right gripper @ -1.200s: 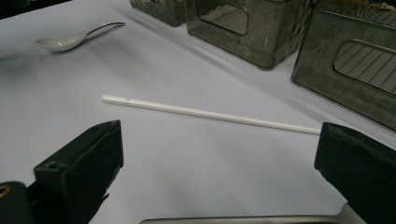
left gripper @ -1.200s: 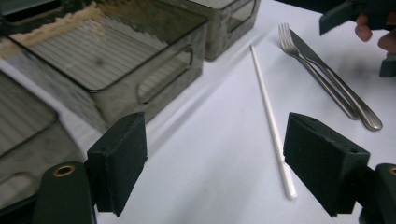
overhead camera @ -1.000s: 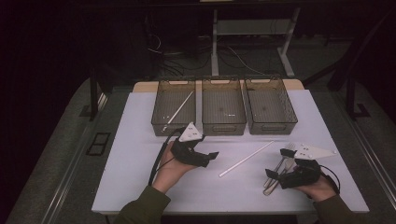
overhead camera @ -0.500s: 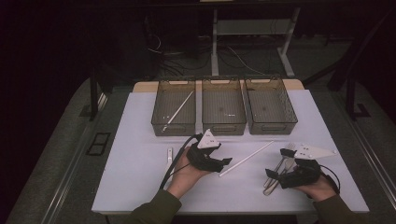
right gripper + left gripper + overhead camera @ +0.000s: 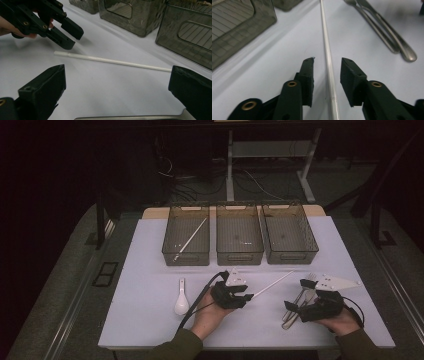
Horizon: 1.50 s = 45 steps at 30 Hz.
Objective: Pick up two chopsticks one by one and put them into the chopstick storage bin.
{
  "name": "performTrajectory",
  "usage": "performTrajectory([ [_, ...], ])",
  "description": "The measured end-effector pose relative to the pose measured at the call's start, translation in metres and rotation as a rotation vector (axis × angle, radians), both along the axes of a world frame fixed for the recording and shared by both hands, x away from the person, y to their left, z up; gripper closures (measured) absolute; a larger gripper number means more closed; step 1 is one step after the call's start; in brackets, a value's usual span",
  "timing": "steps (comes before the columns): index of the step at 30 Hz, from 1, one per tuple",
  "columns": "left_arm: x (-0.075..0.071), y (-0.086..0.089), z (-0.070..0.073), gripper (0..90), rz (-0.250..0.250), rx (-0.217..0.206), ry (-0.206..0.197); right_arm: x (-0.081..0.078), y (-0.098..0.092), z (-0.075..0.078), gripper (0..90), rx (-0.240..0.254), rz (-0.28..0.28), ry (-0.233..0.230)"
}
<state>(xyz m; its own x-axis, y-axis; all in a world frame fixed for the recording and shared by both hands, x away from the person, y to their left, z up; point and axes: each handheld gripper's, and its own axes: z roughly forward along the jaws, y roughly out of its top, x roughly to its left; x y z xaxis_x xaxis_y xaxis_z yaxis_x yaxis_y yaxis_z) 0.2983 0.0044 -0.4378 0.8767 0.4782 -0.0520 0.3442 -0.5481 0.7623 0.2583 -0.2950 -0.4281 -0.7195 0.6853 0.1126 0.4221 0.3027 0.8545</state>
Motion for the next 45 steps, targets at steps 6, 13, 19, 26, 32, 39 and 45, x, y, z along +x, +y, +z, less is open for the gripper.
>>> performTrajectory([
  [6, 0.000, -0.001, -0.010, 69.4, -0.001, 0.023, 0.018, 0.000, 0.000, 0.000, 1.4, 0.002, 0.001, 0.002],
  [13, -0.002, -0.003, -0.015, 76.1, -0.023, 0.064, -0.005, 0.000, 0.000, 0.000, 1.4, 0.002, 0.002, 0.003],
  [19, -0.004, -0.004, -0.015, 83.0, -0.016, 0.072, -0.004, 0.000, 0.000, 0.000, 1.4, -0.001, 0.002, 0.004],
  [26, -0.002, -0.003, -0.014, 83.5, -0.022, 0.070, -0.002, 0.000, 0.000, 0.000, 1.4, 0.002, 0.002, 0.005],
  [32, -0.001, -0.001, -0.013, 83.8, -0.040, 0.070, 0.003, 0.000, 0.000, 0.000, 1.4, 0.004, 0.001, 0.004],
  [39, -0.002, 0.003, -0.007, 83.8, -0.029, 0.042, 0.024, 0.000, 0.000, 0.000, 1.4, 0.005, -0.001, 0.004],
  [45, -0.002, 0.013, 0.005, 83.8, -0.026, 0.015, 0.029, 0.000, -0.001, 0.000, 1.4, 0.009, -0.004, 0.003],
])
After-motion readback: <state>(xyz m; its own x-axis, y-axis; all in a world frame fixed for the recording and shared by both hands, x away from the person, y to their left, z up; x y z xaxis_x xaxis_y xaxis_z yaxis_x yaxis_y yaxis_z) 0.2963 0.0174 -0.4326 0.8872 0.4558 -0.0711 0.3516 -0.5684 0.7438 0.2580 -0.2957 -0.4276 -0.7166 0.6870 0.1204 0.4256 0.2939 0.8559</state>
